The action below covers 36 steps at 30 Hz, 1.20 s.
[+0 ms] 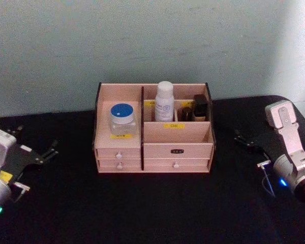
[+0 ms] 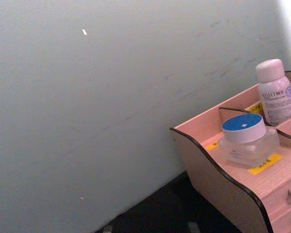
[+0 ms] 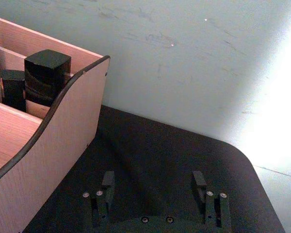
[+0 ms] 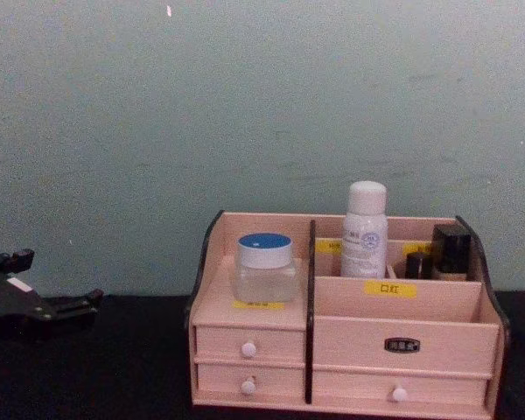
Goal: Pick up the facial cleanser and watermelon frost from the table and place them into the tiered storage box.
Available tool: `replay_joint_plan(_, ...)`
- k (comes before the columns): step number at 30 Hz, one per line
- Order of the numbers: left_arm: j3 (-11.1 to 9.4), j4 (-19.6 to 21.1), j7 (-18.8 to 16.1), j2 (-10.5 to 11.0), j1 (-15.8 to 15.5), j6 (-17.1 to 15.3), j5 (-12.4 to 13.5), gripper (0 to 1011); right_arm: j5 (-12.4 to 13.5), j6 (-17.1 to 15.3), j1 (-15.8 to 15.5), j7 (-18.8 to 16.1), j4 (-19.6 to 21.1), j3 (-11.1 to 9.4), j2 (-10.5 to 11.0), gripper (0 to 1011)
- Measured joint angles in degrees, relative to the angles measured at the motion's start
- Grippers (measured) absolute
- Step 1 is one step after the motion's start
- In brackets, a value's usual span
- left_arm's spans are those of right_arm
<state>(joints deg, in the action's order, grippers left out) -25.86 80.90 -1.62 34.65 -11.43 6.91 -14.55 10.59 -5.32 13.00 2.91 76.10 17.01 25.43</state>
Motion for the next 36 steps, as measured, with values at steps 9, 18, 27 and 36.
replay_joint_plan(9,0.0,0.0,0.0,0.0,0.0,0.0,0.0,1001,0.0,0.0,0.0,0.0,0.0,0.0,0.0,1002)
replay_joint_plan(18,0.0,0.0,0.0,0.0,0.0,0.0,0.0,1001,0.0,0.0,0.0,0.0,0.0,0.0,0.0,1002)
replay_joint_plan(27,0.0,0.0,0.0,0.0,0.0,0.0,0.0,1001,0.0,0.0,0.0,0.0,0.0,0.0,0.0,1002)
replay_joint_plan(36,0.0,0.0,0.0,0.0,0.0,0.0,0.0,1001,0.0,0.0,0.0,0.0,0.0,0.0,0.0,1003)
